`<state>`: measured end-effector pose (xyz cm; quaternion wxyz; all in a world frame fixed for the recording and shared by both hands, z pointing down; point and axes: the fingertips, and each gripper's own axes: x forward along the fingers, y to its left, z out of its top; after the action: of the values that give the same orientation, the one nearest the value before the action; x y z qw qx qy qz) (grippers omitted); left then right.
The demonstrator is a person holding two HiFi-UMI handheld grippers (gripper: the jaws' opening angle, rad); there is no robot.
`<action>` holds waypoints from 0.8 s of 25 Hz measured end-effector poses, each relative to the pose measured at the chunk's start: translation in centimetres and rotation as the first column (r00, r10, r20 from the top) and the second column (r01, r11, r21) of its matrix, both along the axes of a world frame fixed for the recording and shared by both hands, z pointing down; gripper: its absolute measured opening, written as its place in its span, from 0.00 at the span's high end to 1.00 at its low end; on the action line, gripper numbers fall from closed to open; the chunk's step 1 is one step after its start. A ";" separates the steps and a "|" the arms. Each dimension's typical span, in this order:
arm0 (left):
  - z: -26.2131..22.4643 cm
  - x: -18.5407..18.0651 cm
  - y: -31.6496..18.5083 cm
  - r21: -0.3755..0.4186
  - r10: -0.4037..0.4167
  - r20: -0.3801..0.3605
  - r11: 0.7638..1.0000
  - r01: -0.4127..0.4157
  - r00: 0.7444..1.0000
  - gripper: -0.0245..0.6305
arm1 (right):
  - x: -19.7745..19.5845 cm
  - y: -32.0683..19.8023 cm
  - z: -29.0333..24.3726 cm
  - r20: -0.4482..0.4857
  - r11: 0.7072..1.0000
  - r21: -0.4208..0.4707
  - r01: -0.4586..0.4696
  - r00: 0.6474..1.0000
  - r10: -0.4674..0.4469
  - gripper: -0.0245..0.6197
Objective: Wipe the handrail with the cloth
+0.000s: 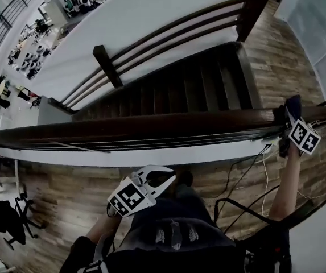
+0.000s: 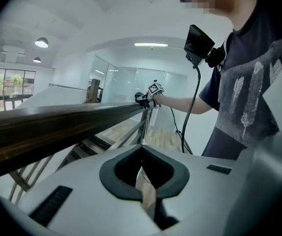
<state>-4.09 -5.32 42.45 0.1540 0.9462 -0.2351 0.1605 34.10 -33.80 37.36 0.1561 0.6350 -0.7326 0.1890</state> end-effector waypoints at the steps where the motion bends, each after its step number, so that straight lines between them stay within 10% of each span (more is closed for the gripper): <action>1: 0.3 -0.8 0.4 -0.026 0.009 -0.023 1.000 -0.009 1.000 0.95 | -2.3 0.4 0.1 -0.023 1.000 -0.005 0.028 0.999 -0.028 0.86; 6: -0.3 -4.5 0.2 -0.060 -0.076 -0.063 0.996 0.072 0.995 0.95 | -15.8 3.5 -0.2 -0.214 0.968 -0.030 0.247 0.945 -0.248 0.86; 10: -1.1 -7.1 0.9 -0.042 -0.166 -0.034 0.986 0.164 0.986 0.95 | -25.0 6.7 -0.7 -0.183 0.904 -0.034 0.426 0.887 -0.424 0.86; 20: 0.6 -23.9 5.2 0.017 -0.279 0.022 0.960 0.278 0.960 0.95 | -45.2 11.0 0.6 -0.259 0.810 -0.093 0.579 0.771 -0.581 0.86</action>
<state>-27.95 -0.07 43.03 0.1655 0.9027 -0.3688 0.1472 -11.12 -22.79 37.96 0.3092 0.3973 -0.8629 0.0444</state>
